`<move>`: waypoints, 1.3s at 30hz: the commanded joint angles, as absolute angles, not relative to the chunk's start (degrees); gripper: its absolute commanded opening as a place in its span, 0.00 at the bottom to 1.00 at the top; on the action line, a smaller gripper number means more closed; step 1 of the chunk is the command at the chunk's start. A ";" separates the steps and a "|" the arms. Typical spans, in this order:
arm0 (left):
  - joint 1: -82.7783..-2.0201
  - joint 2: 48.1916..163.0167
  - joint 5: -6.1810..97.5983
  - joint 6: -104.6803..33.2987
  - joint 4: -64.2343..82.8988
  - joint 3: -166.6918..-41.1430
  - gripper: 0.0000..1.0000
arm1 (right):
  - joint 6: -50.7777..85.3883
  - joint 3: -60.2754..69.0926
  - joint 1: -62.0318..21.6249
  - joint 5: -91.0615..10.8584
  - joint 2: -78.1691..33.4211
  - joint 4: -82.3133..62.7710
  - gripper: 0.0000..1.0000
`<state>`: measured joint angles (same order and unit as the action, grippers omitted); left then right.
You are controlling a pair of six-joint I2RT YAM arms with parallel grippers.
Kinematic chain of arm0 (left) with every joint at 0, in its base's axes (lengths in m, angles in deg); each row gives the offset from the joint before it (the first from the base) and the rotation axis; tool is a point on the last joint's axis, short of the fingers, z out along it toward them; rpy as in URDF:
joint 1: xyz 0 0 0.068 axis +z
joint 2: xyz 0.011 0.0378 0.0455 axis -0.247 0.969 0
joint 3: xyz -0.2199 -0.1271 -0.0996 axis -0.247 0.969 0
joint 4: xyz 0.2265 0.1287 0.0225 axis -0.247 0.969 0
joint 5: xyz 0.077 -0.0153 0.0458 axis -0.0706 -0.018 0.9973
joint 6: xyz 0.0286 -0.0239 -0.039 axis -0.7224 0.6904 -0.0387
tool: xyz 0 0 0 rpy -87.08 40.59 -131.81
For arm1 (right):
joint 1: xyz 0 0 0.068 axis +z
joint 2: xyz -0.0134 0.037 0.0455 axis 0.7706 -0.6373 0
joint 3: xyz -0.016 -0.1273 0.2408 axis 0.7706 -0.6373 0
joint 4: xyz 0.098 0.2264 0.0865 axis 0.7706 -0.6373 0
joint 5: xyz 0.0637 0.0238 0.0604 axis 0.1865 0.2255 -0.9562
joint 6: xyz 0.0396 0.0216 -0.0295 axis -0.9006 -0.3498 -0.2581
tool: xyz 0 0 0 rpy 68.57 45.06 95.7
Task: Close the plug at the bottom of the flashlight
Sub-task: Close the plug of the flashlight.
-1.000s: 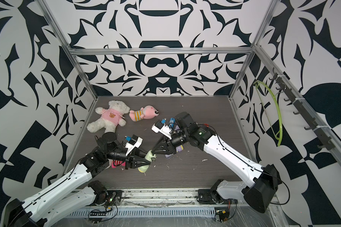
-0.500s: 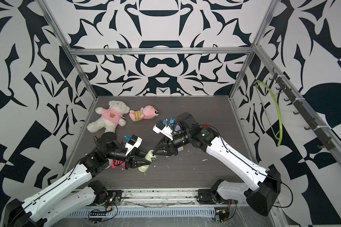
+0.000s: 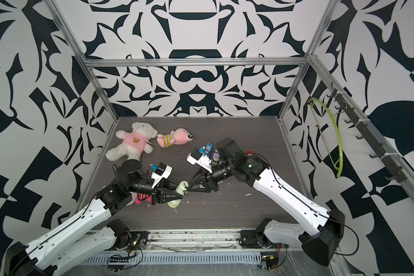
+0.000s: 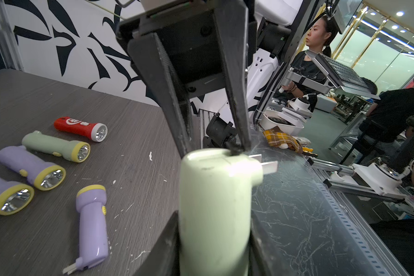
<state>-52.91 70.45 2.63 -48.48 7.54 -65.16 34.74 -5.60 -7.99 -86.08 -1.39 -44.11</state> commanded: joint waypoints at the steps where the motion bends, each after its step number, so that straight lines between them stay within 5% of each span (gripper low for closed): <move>1: -52.53 70.43 3.86 -48.52 6.55 -67.11 0.01 | 35.86 -4.14 -7.17 -88.40 0.40 -45.44 0.37; 39: -52.53 71.08 2.84 -48.54 6.66 -67.02 0.02 | 39.88 4.03 -7.21 -88.30 -6.29 -47.90 0.34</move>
